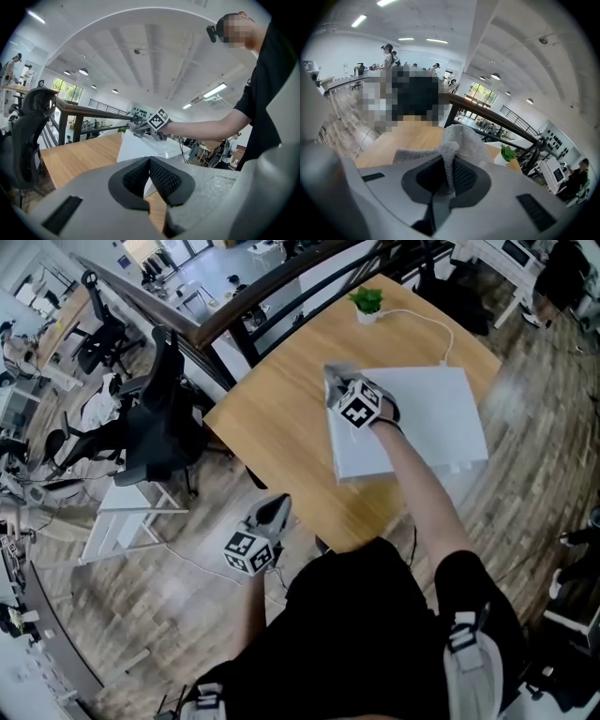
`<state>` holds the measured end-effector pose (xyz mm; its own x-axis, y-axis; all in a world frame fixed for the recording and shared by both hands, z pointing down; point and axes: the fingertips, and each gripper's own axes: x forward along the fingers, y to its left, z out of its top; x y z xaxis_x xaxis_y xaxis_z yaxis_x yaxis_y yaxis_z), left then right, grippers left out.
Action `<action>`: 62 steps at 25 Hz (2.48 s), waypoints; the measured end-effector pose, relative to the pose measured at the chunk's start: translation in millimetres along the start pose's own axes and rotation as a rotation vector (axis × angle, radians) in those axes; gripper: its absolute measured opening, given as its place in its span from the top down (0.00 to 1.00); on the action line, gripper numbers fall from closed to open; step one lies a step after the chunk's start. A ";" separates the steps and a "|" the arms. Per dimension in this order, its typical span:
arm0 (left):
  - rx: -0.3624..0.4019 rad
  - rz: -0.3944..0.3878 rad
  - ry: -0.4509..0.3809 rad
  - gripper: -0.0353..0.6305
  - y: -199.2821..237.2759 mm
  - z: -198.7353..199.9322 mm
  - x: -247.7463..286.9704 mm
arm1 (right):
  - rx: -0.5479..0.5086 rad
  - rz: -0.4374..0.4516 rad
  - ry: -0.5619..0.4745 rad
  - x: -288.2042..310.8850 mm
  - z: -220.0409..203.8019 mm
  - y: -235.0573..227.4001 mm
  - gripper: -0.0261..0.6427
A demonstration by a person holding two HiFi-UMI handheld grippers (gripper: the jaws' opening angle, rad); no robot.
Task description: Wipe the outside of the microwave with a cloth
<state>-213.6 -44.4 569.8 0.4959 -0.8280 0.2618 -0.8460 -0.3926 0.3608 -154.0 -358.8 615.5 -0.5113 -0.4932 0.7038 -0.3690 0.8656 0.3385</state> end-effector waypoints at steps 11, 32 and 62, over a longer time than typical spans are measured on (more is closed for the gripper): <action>0.015 -0.088 0.016 0.94 6.1 0.3 -4.3 | 0.222 0.025 -0.095 -35.0 -3.8 -7.2 0.92; 0.099 -0.147 0.031 0.94 -53.7 28.9 57.5 | 0.295 -0.067 -0.415 -208.6 -80.3 -1.7 0.92; 0.159 -0.026 -0.004 0.94 -187.0 -3.0 100.5 | 0.282 0.006 -0.555 -324.3 -219.3 40.4 0.92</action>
<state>-5.0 -53.0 531.3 0.5172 -0.8183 0.2508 -0.8536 -0.4719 0.2207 167.1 -144.9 537.8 -0.8133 -0.5256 0.2494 -0.5172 0.8495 0.1039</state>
